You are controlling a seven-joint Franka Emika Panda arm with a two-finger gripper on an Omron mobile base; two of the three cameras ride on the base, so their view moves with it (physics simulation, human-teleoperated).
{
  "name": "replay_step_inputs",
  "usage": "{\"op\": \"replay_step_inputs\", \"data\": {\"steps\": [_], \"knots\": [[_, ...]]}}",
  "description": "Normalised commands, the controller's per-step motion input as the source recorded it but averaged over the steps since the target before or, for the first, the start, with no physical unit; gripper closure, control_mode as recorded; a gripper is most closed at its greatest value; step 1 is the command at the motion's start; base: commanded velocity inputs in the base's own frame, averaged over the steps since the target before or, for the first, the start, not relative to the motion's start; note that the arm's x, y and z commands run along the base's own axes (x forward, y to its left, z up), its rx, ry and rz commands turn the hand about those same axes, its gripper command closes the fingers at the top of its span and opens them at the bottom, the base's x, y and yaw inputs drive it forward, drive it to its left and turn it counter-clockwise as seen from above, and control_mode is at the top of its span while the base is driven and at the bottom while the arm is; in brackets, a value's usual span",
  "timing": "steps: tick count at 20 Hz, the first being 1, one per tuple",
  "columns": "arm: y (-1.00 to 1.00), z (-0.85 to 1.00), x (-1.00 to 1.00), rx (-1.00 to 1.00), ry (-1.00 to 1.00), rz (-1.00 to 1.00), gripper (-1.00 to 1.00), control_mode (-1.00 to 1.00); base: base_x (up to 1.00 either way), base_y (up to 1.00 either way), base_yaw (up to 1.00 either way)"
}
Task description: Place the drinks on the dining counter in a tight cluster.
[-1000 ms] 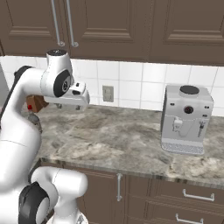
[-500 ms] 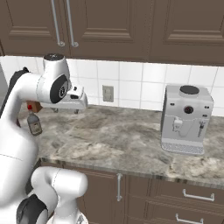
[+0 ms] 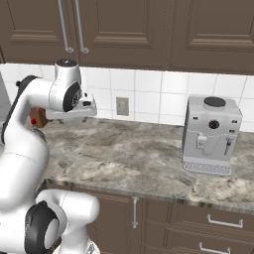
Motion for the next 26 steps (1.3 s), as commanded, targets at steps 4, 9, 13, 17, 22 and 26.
{"op": "replay_step_inputs", "data": {"steps": [4,9,13,17,22,26], "knots": [[0.64,-0.19,0.53,0.0,0.0,0.24,-1.0,-1.0,0.0,0.0,0.0],[0.47,-0.38,0.27,0.0,-0.01,0.17,-1.0,-1.0,0.0,0.0,0.0],[0.32,-0.51,0.1,0.09,-0.1,0.17,-1.0,-1.0,0.0,0.0,0.0],[0.24,-0.44,0.26,0.1,-0.12,0.18,-1.0,-1.0,0.0,0.0,0.0],[0.01,-0.3,0.19,0.16,-0.1,0.23,-1.0,-1.0,0.0,0.0,0.0],[0.0,-0.04,0.13,0.22,-0.1,0.26,-1.0,-1.0,0.0,0.0,0.0]]}}
